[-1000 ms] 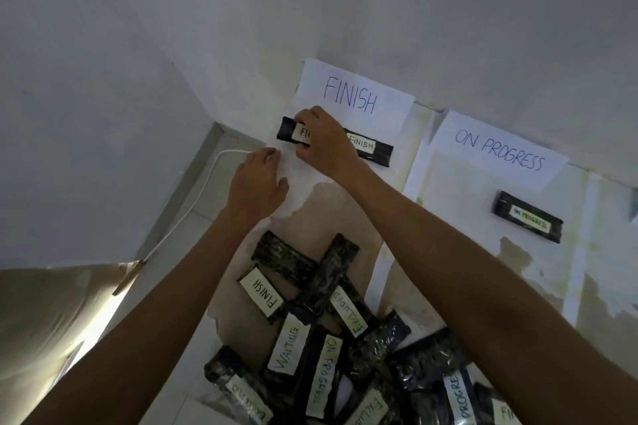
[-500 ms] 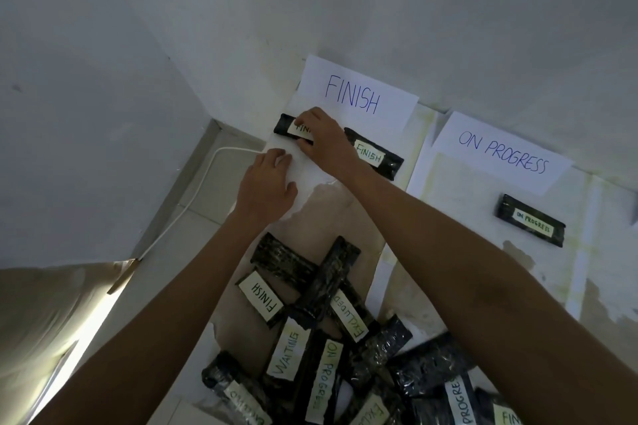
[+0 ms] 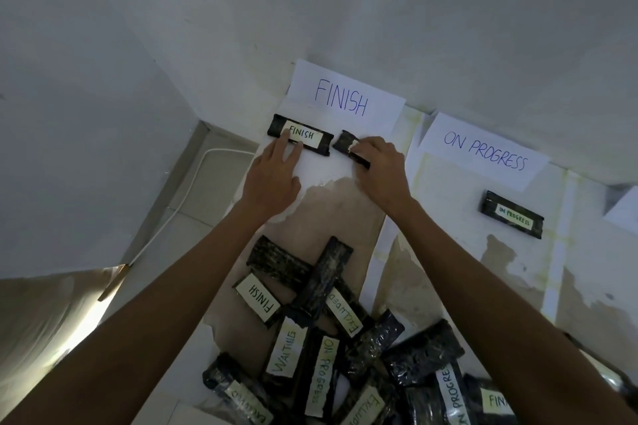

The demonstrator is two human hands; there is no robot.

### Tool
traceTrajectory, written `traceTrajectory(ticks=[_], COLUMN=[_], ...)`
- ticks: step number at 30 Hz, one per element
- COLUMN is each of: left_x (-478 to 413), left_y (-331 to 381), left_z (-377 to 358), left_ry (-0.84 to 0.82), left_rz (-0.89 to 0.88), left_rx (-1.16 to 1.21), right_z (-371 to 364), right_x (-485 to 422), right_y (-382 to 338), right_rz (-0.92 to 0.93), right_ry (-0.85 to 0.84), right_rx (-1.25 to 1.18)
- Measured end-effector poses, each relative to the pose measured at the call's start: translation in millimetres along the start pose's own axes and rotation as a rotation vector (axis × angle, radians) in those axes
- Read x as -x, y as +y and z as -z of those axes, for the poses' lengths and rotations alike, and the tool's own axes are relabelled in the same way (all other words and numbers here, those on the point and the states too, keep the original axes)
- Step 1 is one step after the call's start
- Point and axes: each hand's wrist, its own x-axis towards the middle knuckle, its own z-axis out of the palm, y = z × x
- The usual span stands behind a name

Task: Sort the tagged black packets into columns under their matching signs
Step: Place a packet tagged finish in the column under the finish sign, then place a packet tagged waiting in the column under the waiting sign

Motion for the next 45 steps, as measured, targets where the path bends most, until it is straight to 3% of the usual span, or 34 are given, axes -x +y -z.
traceTrajectory(ticks=[5, 11, 13, 18, 21, 25, 29, 31, 36, 40, 43, 45], left_x=[-7.8, -3.3, 3.7, 54.7, 94.0, 136.3, 158.1, 157.5, 142.3, 131.6, 121.2, 112.3], left_y=[0.3, 4.7, 8.5, 28.3, 43.4, 55.7, 60.6, 63.2, 78.6, 91.8, 112.2, 127.6], left_z=[-1.9, 9.3, 13.6, 14.0, 6.8, -7.0, -5.5, -2.3, 10.9, 16.6, 25.2, 28.6], left_ry=[0.001, 0.022, 0.034, -0.047, -0.063, -0.085, -0.080, -0.031, -0.079, -0.111, -0.039, -0.066], left_rz=[-0.012, -0.068, -0.083, -0.195, -0.221, -0.129, 0.103, 0.227, 0.280, 0.356, 0.492, 0.459], left_rx=[0.008, 0.010, 0.051, 0.176, 0.206, 0.336, 0.675, 0.790, 0.854, 0.966, 1.164, 1.148], right_z=[8.9, 20.6, 26.9, 26.3, 16.6, 25.8, 53.2, 61.8, 73.8, 78.2, 86.3, 89.8], right_x=[-4.7, 4.6, 16.5, 84.2, 125.5, 126.6, 120.3, 123.5, 135.6, 145.4, 156.4, 165.7], right_y=[12.7, 5.5, -6.2, -31.0, -29.2, -32.0, -29.8, -22.7, -14.9, -14.8, -21.6, -24.4], right_rz=[-0.008, 0.061, 0.155, 0.504, 0.581, 0.519, 0.106, 0.005, -0.073, 0.054, -0.104, -0.276], right_ry=[-0.071, -0.061, -0.095, -0.417, -0.498, -0.513, -0.635, -0.661, -0.574, -0.427, -0.445, -0.443], right_rx=[-0.082, 0.026, 0.013, 0.034, 0.122, 0.039, -0.256, -0.330, -0.382, -0.238, -0.361, -0.514])
